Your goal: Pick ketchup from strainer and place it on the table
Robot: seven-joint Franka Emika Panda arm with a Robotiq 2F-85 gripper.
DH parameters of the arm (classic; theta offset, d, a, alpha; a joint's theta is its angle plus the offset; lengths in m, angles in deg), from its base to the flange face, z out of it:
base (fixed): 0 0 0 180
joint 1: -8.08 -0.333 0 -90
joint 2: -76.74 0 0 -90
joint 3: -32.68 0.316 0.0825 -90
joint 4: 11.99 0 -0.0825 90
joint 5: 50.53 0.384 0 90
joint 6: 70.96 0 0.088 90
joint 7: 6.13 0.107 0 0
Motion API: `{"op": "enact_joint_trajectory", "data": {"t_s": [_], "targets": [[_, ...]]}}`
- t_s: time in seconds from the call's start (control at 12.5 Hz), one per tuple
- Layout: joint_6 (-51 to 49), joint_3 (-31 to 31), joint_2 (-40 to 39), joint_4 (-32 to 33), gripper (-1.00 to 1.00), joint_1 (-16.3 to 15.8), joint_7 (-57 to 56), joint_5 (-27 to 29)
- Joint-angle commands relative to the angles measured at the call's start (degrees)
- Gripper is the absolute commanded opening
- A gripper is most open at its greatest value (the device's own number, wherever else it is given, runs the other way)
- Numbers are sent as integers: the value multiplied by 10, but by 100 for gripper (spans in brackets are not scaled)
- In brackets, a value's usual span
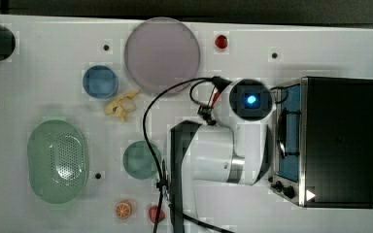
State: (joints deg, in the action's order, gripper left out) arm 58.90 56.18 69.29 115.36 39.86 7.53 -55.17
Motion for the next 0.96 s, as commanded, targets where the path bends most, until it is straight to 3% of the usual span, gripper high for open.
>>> {"op": "enact_joint_trajectory", "data": {"t_s": [0.08,0.64,0.72,0.96], "targets": [[83,8,-16,35,13,-26,-15,-1],[151,3,-129,45,13,-26,-11,-2],[151,-1,-137,45,19,-26,-10,-3],[150,-3,-141,44,80,-26,-9,-3]]}}
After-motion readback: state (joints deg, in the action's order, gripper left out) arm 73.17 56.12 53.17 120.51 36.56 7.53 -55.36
